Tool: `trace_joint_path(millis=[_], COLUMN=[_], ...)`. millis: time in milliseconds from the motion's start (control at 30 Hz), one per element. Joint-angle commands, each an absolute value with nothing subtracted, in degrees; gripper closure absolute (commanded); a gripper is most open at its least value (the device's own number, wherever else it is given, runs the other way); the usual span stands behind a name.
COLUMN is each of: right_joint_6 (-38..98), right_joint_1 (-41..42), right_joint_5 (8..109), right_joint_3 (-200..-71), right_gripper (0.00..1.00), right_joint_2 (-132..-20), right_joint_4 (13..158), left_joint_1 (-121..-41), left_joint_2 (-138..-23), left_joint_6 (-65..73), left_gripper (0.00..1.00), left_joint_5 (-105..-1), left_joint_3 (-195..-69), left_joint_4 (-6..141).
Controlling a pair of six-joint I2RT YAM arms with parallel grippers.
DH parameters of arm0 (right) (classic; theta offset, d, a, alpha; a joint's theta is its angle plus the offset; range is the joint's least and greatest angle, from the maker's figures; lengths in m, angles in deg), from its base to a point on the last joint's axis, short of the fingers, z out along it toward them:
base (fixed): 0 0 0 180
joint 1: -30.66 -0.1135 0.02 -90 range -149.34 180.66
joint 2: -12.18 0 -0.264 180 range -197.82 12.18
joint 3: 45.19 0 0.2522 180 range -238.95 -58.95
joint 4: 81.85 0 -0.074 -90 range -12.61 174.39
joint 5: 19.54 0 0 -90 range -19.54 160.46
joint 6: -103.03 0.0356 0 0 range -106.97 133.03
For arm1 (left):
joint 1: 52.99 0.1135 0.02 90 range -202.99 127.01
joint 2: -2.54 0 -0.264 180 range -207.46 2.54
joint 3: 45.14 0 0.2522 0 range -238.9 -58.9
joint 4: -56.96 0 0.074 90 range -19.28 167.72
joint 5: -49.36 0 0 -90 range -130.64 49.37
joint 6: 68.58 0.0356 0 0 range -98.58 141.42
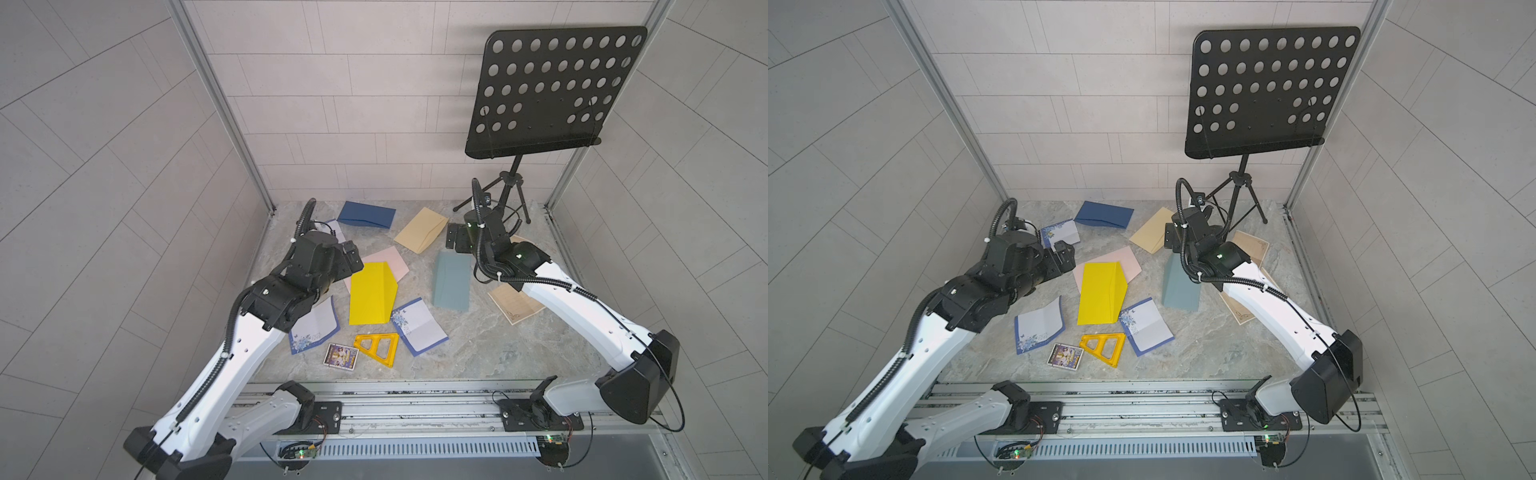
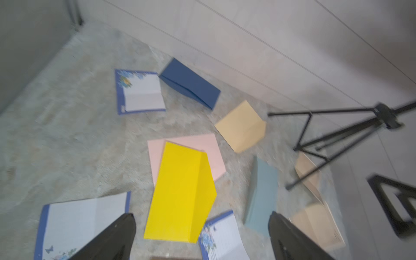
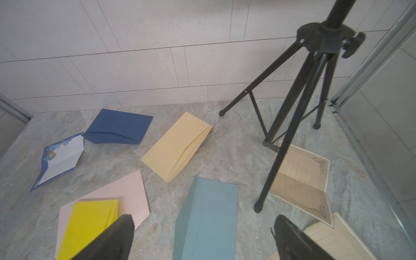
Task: Take the letter paper out of the envelope
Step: Reset both arms
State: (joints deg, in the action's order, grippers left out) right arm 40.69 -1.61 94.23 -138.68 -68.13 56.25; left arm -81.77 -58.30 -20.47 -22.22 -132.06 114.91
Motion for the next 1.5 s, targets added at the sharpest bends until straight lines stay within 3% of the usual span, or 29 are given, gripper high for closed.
trace_joint_path(millis=[0, 133, 233, 300, 400, 533, 633, 833, 1133, 1200, 1467], right_joint_6=[38.71, 43.31, 42.44, 37.60, 28.04, 22.41, 20.14, 17.16, 15.90, 13.22, 12.98], right_joint_1=[0.65, 5.89, 10.42, 11.24, 11.32, 11.32, 11.37, 12.88, 18.08, 18.44, 22.36], right_joint_5=[102.12, 103.99, 102.54, 104.74, 105.88, 105.49, 105.89, 107.90, 100.19, 97.69, 90.55], right_joint_3=[-140.66, -132.85, -122.38, -114.46, -105.46, -102.62, -97.00, -97.44, -90.58, -89.97, -83.57], right_gripper=[0.00, 0.00, 0.00, 0.00, 0.00, 0.00, 0.00, 0.00, 0.00, 0.00, 0.00], right_joint_2=[-69.54, -67.23, -63.21, -61.07, -60.94, -64.94, -66.35, -69.54, -72.38, -73.04, -72.92], right_joint_4=[51.00, 56.65, 67.30, 77.76, 91.41, 91.70, 100.39, 101.71, 112.47, 115.08, 127.39], left_joint_1=[-81.83, -79.62, -74.13, -70.12, -66.79, -63.40, -62.72, -62.96, -62.69, -62.38, -62.31], left_joint_2=[-60.14, -56.70, -57.76, -59.44, -60.89, -63.09, -66.89, -76.38, -86.98, -87.59, -83.30], left_joint_6=[-23.46, -14.95, -12.83, -7.42, 1.99, 8.76, 11.33, 11.43, 13.59, 14.38, 17.59], left_gripper=[0.00, 0.00, 0.00, 0.00, 0.00, 0.00, 0.00, 0.00, 0.00, 0.00, 0.00], left_joint_5=[-0.22, 8.56, 8.48, 5.17, 8.01, 10.53, 9.97, 7.11, 5.35, 2.33, -4.36], left_joint_3=[-132.35, -116.65, -112.38, -110.41, -102.89, -94.05, -89.16, -89.40, -93.54, -95.25, -85.65], left_joint_4=[115.07, 91.62, 87.57, 85.17, 73.38, 59.47, 50.52, 48.48, 42.12, 45.44, 31.37])
